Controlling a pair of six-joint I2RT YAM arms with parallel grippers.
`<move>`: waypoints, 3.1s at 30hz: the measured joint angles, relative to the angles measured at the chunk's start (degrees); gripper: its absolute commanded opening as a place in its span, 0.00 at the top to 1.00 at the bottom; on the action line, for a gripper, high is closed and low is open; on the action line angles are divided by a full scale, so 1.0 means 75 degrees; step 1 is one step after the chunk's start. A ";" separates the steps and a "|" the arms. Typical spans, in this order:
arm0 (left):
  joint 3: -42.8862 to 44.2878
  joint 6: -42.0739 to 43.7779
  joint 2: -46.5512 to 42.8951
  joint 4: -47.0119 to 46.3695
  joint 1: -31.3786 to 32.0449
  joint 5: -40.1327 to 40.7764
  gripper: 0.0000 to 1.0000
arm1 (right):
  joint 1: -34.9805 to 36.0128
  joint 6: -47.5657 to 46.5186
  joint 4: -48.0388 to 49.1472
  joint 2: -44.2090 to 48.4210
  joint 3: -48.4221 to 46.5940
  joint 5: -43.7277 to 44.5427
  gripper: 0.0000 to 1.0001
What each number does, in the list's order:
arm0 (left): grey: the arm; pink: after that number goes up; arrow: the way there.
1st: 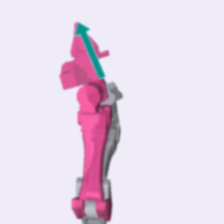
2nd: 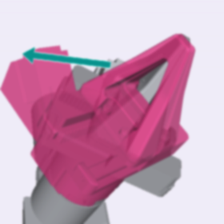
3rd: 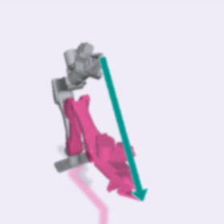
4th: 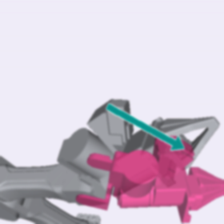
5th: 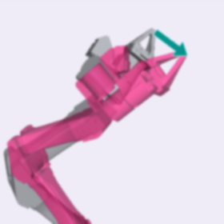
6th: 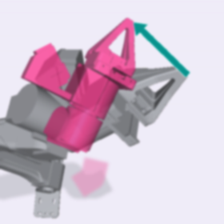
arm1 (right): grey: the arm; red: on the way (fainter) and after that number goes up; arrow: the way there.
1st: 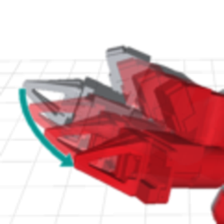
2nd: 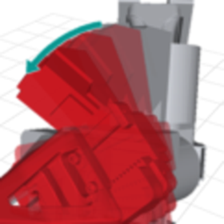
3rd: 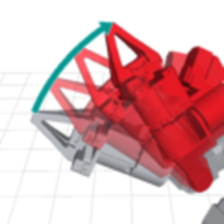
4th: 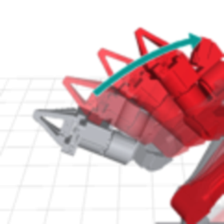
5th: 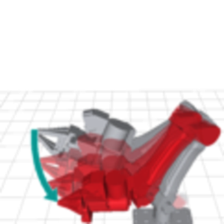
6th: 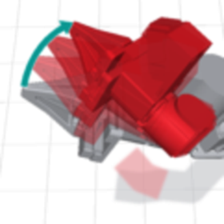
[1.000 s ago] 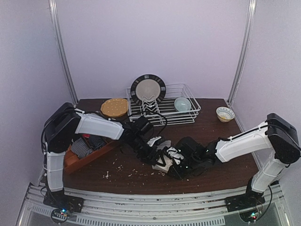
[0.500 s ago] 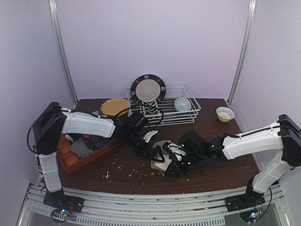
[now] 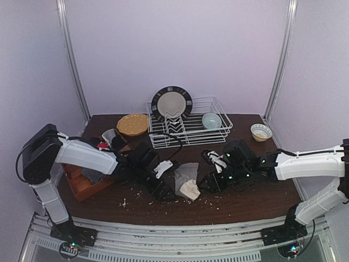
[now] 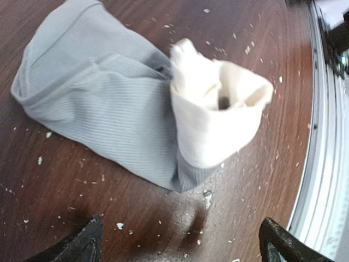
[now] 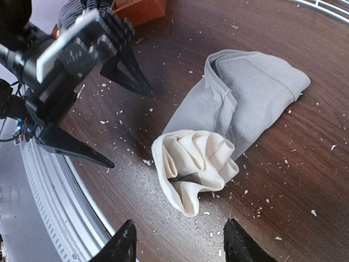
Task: Roll the underwear
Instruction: Roll the underwear at the center of the board.
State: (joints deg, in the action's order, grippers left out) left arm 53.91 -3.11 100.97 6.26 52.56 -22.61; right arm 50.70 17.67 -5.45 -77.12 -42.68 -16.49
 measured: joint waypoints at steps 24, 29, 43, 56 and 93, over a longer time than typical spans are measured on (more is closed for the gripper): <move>0.1285 0.3144 0.1276 -0.0796 0.0714 0.0659 0.56 | -0.0318 -0.0038 -0.0318 0.1011 0.0411 -0.0009 0.48; 0.1361 0.3080 0.1294 -0.0836 0.0682 0.0452 0.86 | -0.0326 -0.0029 -0.0306 0.1011 0.0510 -0.0041 0.49; 0.1358 0.1626 0.1480 -0.1349 0.0175 -0.0294 1.00 | -0.0615 0.0857 0.1355 0.0178 0.0743 0.0434 0.52; 0.1212 0.0213 0.1778 -0.2098 -0.0446 -0.1743 1.00 | -0.1641 0.1982 0.3395 -0.3008 -0.0784 0.0082 0.61; 0.0860 -0.1658 0.1693 -0.2244 0.0341 -0.2340 1.00 | -0.0291 0.2168 0.2261 -0.2130 0.0650 0.0361 0.71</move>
State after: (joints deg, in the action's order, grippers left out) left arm 60.36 -15.55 113.67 -10.57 55.11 -40.16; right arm 48.51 33.93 11.51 -93.10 -37.80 -13.78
